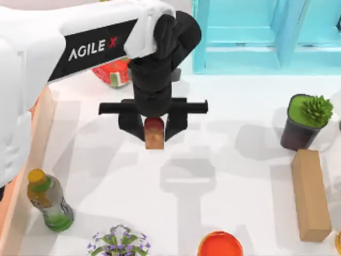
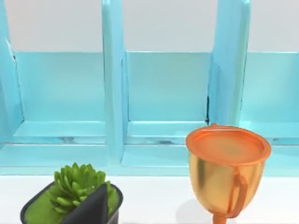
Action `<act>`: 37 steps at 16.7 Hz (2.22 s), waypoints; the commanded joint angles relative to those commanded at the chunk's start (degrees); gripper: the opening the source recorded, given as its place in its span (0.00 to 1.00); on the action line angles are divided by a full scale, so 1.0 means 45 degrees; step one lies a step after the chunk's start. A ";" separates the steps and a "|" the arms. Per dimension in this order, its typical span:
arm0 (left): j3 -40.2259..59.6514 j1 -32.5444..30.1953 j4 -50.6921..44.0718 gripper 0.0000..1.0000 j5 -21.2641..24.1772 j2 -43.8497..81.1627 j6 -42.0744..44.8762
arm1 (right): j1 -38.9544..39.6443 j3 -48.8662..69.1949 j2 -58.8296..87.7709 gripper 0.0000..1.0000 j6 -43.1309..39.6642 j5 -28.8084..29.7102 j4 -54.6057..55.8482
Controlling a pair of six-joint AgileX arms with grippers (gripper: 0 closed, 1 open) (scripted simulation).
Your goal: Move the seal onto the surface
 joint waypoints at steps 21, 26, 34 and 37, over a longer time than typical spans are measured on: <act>-0.1241 -0.0022 0.1802 0.60 0.0001 0.0533 -0.0007 | 0.0000 0.0000 0.0000 1.00 0.0000 0.0000 0.0000; -0.1241 -0.0022 0.1802 0.98 0.0001 0.0533 -0.0007 | 0.0000 0.0000 0.0000 1.00 0.0000 0.0000 0.0000; -0.1241 -0.0022 0.1802 1.00 0.0001 0.0533 -0.0007 | 0.0000 0.0000 0.0000 1.00 0.0000 0.0000 0.0000; -0.1051 -0.0014 0.1622 1.00 0.0037 0.0545 -0.0022 | 0.0000 0.0000 0.0000 1.00 0.0000 0.0000 0.0000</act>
